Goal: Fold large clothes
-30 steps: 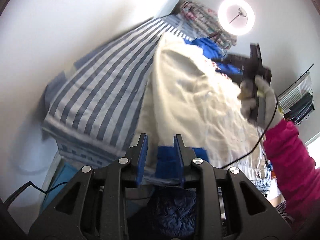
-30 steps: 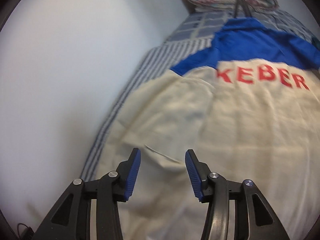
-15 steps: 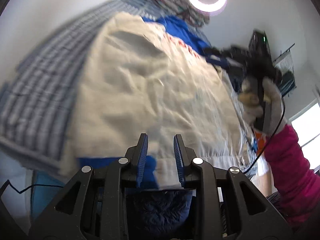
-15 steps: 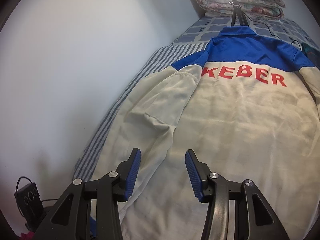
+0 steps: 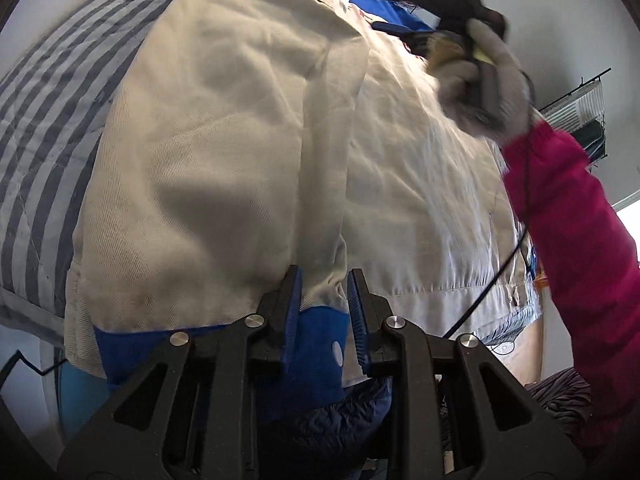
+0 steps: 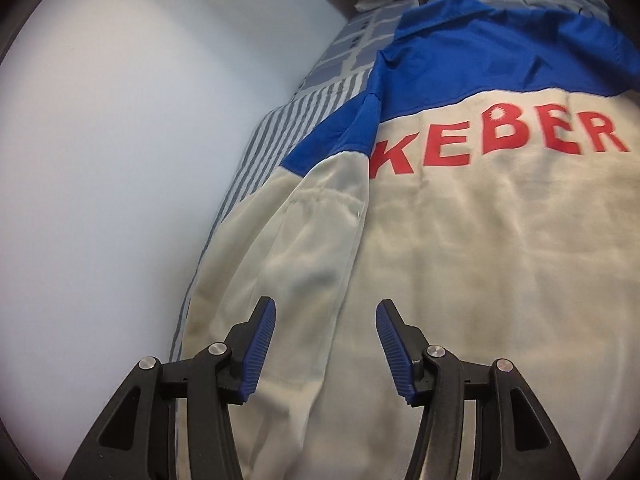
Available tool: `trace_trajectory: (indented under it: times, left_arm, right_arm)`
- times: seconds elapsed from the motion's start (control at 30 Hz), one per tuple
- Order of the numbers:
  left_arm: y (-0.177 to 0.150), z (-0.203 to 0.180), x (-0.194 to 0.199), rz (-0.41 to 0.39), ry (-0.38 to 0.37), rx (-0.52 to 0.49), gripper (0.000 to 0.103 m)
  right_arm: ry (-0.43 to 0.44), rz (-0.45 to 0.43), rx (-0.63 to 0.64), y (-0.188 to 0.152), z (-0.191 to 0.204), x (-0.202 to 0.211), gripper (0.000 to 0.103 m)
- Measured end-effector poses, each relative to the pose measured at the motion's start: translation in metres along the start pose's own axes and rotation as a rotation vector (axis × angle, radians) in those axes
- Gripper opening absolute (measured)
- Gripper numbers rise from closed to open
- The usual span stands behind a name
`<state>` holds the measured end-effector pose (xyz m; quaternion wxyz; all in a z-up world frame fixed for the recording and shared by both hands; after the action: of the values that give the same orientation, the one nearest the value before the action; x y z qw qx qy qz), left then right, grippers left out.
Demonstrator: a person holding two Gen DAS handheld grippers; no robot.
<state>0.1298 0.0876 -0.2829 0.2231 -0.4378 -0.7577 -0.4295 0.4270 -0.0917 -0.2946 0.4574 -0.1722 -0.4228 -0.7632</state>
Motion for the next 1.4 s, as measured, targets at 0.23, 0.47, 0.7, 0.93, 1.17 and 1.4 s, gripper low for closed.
trace_trajectory:
  times: [0.23,0.47,0.7,0.93,1.17,1.4]
  left_arm:
    - [0.000,-0.004,-0.004,0.003,-0.005,-0.011,0.025]
    - [-0.003,-0.014,-0.008,0.000,0.003,-0.050,0.025]
    - [-0.002,-0.022,0.005,-0.012,-0.014,-0.068,0.025]
    - [0.031,-0.001,0.072,-0.184,-0.037,0.036,0.027]
    - [0.039,0.055,0.101,-0.231,0.077,0.135,0.033]
    - [0.031,0.072,0.096,-0.219,0.100,0.177,0.057]
  right_arm:
    - [0.085,0.009,-0.118,0.007,-0.005,-0.051,0.020]
    - [-0.059,-0.041,0.115,0.034,0.023,-0.037,0.001]
    - [-0.212,0.004,0.144,0.017,0.003,-0.033,0.022]
    - [-0.029,-0.029,0.205,-0.019,0.050,0.049,0.027]
    - [0.120,0.135,0.391,-0.153,0.118,0.081,0.027]
    - [0.121,0.271,0.586,-0.267,0.153,0.084,0.027]
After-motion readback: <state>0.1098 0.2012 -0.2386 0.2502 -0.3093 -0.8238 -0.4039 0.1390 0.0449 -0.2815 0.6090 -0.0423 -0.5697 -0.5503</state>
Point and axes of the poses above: each gripper's, at about its wrist camera, not at the fingertips, and x roughly against the way its jaws point, z to its left, y to its top, the point moved 7 cm from there along -x, roughly the way its jaws point, and after that the axes turned 11 degrees about -z, right-handed, at the moved point
